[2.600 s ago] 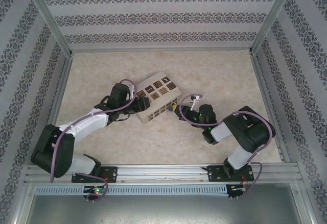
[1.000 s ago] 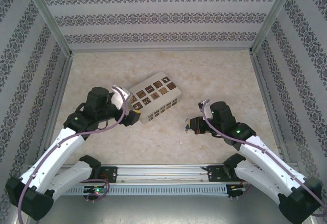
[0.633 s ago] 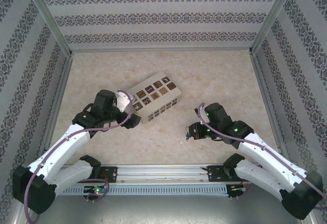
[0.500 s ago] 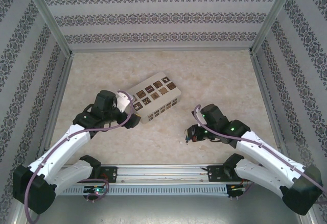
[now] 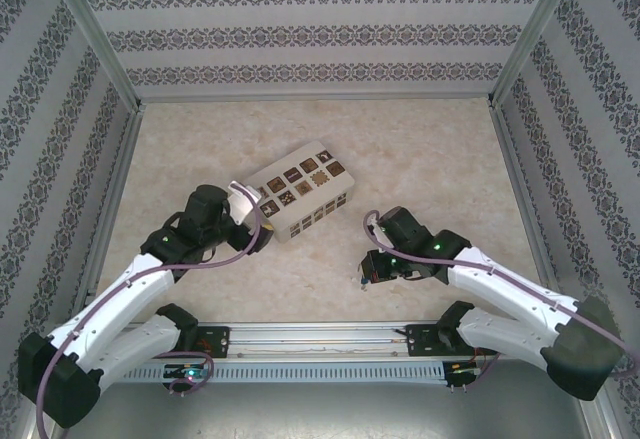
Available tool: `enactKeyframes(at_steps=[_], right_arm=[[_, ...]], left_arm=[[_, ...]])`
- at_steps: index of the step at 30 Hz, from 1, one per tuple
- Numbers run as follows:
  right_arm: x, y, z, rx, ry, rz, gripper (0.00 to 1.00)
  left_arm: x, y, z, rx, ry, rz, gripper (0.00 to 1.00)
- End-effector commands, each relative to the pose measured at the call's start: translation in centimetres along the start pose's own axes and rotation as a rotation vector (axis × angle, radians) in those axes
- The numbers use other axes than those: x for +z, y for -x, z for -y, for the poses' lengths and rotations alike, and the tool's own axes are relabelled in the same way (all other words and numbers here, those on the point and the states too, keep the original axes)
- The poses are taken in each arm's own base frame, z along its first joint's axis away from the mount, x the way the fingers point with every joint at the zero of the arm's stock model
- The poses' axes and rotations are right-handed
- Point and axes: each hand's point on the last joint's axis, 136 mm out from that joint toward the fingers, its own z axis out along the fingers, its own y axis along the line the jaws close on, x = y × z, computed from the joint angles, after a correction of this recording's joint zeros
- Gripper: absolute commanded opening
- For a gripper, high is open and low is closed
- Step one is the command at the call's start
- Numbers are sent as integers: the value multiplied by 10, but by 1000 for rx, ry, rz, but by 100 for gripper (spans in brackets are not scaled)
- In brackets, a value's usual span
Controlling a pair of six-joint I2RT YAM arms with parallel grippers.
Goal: Unlock the padlock with the key
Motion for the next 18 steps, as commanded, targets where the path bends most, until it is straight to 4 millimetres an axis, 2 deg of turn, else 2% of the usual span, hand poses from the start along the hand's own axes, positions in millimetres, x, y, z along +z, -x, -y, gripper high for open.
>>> enactKeyframes(at_steps=[1, 9, 18], right_arm=[[8, -4, 1, -5, 2, -20, 0], [33, -6, 3, 4, 18, -77, 0], [47, -7, 14, 41, 15, -120, 0]], left_arm=[[-1, 2, -6, 60, 61, 8, 99], [-1, 1, -4, 77, 62, 10, 99], [-1, 0, -4, 90, 70, 5, 99]])
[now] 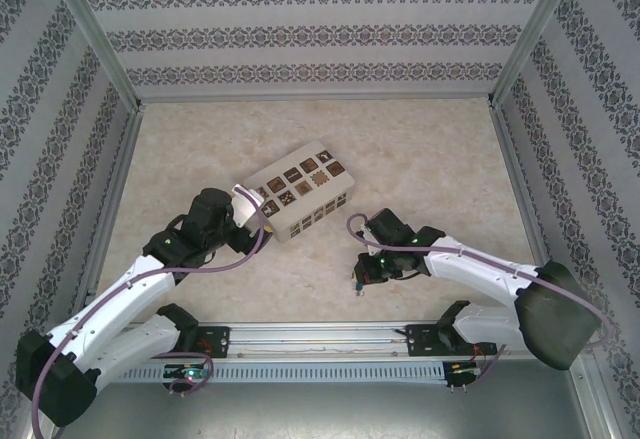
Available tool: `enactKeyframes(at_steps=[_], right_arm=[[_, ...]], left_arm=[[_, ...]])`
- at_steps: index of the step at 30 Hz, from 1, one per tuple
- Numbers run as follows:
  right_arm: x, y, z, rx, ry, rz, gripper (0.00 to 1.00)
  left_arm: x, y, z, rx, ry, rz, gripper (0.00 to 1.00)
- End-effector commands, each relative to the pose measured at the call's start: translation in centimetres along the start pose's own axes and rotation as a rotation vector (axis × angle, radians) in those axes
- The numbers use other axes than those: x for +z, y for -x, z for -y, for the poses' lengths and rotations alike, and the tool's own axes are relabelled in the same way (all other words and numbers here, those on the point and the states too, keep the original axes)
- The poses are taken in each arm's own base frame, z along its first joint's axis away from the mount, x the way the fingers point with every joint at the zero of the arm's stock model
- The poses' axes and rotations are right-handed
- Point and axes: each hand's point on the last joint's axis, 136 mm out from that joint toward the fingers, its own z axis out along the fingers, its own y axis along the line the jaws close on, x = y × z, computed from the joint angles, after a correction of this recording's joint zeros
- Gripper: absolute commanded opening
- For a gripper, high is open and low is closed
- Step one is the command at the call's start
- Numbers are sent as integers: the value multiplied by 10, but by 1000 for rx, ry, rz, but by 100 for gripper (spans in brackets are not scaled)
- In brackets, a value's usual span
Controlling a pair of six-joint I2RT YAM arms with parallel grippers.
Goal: Unlock the padlock with the key
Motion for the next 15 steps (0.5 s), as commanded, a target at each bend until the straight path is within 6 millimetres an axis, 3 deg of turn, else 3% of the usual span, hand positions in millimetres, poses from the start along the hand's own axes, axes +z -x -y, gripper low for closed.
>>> enactKeyframes(at_steps=[1, 15], right_arm=[[5, -1, 2, 2, 19, -13, 0], [15, -1, 13, 38, 5, -43, 0]], left_arm=[[-2, 4, 0, 32, 16, 22, 99], [-1, 4, 1, 40, 19, 20, 99]])
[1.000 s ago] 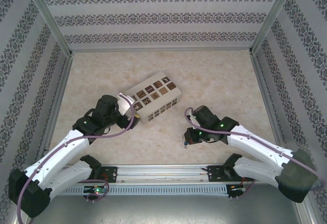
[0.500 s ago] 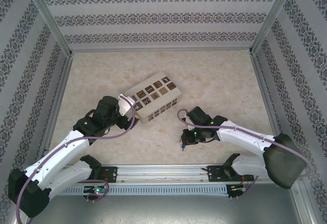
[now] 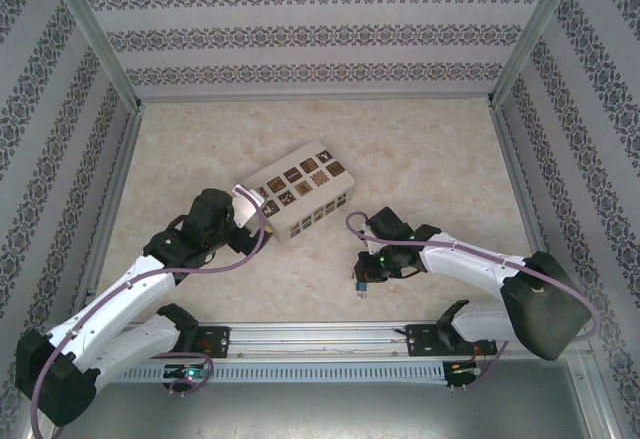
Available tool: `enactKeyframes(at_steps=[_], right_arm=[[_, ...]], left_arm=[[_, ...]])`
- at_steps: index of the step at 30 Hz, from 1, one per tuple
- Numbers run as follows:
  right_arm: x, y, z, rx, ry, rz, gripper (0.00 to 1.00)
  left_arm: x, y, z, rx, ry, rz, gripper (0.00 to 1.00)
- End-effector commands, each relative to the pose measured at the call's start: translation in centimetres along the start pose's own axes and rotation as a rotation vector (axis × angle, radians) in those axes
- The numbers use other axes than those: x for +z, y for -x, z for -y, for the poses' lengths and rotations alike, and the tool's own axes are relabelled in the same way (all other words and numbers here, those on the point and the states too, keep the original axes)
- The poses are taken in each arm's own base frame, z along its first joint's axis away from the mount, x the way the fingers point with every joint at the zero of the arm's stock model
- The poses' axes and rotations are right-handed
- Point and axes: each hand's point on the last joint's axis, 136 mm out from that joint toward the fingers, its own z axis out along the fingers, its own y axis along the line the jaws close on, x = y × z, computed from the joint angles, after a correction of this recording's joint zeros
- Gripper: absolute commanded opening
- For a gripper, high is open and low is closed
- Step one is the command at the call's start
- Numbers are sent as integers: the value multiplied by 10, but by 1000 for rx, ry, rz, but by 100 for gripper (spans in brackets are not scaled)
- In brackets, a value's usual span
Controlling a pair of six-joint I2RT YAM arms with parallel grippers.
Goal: Unlock the padlock with the key
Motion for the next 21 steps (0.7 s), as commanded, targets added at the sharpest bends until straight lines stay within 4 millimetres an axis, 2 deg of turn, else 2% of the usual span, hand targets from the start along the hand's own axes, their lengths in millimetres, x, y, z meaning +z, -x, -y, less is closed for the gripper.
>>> enactKeyframes(at_steps=[1, 4, 12, 17, 21], right_arm=[[6, -1, 6, 1, -8, -16, 0], [7, -1, 8, 5, -16, -21, 0], [7, 2, 11, 10, -43, -18, 15], [-3, 7, 6, -14, -41, 2, 25], [-17, 14, 4, -35, -60, 47, 28]], left_arm=[[-1, 4, 1, 32, 12, 21, 99], [-1, 4, 1, 34, 11, 21, 99], [-1, 3, 1, 36, 14, 21, 99], [-1, 3, 3, 39, 6, 17, 99], [0, 3, 3, 41, 5, 16, 99]])
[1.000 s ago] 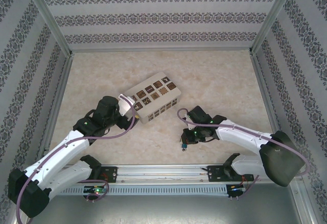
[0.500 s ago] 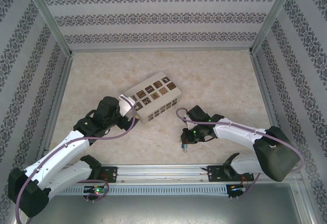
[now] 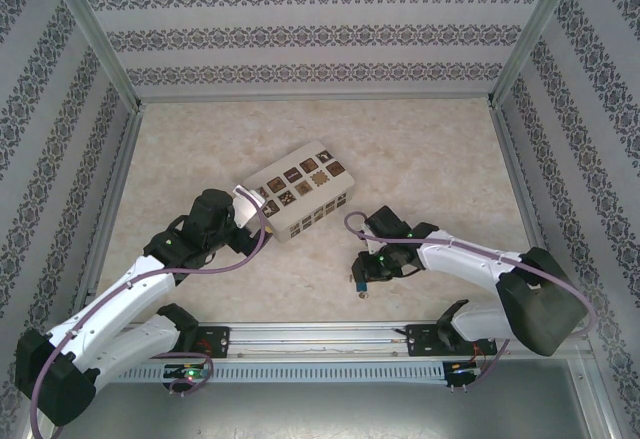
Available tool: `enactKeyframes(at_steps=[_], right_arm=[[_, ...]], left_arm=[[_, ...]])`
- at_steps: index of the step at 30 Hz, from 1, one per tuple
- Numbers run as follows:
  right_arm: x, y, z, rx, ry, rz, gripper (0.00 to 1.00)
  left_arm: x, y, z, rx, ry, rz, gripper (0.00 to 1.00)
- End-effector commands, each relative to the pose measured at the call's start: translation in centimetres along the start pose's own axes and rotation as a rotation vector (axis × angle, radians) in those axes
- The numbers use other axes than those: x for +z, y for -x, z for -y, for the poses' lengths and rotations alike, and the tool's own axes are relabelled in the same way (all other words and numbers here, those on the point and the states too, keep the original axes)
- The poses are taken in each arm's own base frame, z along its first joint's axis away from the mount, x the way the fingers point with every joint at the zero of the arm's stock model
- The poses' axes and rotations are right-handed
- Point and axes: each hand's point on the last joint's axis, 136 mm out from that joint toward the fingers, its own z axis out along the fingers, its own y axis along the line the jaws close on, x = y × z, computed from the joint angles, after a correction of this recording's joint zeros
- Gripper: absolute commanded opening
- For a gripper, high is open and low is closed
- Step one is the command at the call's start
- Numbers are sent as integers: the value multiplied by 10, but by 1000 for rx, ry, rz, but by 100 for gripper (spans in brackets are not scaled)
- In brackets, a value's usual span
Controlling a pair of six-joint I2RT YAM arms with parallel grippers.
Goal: Unlock the padlock with the key
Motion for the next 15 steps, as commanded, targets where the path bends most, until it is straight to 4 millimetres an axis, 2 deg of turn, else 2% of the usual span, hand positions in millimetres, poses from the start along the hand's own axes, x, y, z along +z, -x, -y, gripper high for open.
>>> enactKeyframes(at_steps=[1, 8, 15], right_arm=[[-20, 14, -2, -30, -27, 67, 29], [-62, 39, -4, -94, -74, 269, 43], [-119, 64, 13, -152, -173, 584, 59]], left_arm=[[0, 3, 3, 31, 0, 16, 99], [-1, 3, 3, 33, 3, 19, 99], [-1, 3, 2, 35, 12, 17, 99]])
